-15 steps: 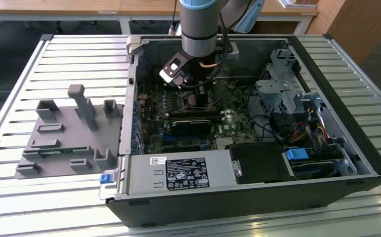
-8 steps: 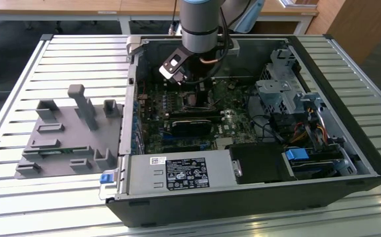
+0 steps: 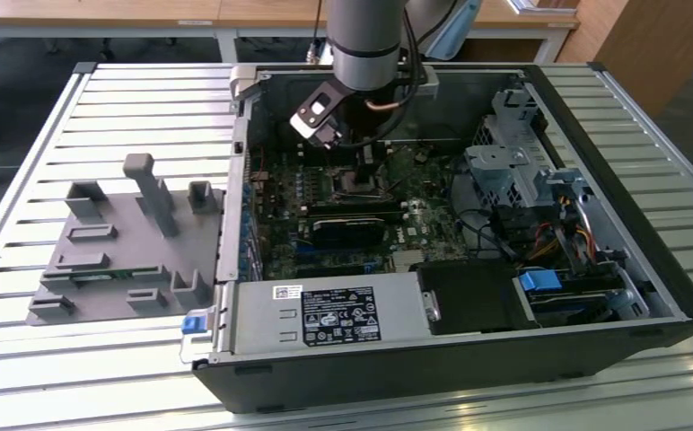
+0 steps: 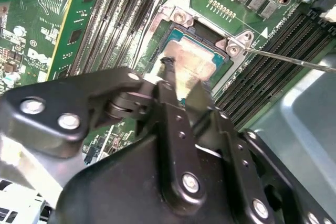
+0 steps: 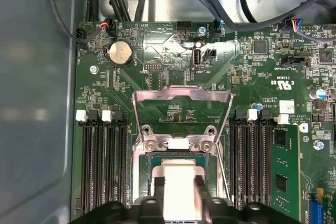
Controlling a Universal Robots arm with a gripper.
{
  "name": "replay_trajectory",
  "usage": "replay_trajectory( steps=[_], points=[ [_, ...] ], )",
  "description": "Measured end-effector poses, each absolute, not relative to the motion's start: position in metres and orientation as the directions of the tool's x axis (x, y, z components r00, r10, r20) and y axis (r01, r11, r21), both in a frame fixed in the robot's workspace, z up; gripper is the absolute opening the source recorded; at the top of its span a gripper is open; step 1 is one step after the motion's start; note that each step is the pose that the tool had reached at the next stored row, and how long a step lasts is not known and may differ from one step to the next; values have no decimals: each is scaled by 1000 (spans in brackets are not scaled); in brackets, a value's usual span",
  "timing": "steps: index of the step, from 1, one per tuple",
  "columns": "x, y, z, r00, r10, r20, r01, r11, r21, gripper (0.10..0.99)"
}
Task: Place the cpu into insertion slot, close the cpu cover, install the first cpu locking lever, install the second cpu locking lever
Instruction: 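Place the cpu into insertion slot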
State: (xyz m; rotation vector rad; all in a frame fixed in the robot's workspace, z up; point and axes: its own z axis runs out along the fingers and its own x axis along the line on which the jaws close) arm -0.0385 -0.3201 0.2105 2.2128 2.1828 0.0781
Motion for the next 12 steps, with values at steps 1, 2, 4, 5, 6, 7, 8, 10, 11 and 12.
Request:
replay_trajectory(
  steps=[1,2,4,5,6,7,8,10,11,12],
  points=[
    [-38,-320,211,13,1000,13,998,-14,57,353],
    [-38,-320,211,13,1000,13,998,-14,57,294],
    [-38,-320,212,13,1000,13,998,-14,56,176],
    [-38,-320,212,13,1000,13,998,-14,56,176],
    [-38,-320,213,13,1000,13,998,-14,55,122],
    [-38,-320,213,13,1000,13,998,-14,55,106],
    [-38,-320,214,13,1000,13,998,-14,55,106],
    [-38,-320,215,13,1000,13,998,-14,55,106],
    [-38,-320,215,13,1000,13,998,-14,55,106],
    [-38,-320,216,13,1000,13,998,-14,55,106]
  ],
)
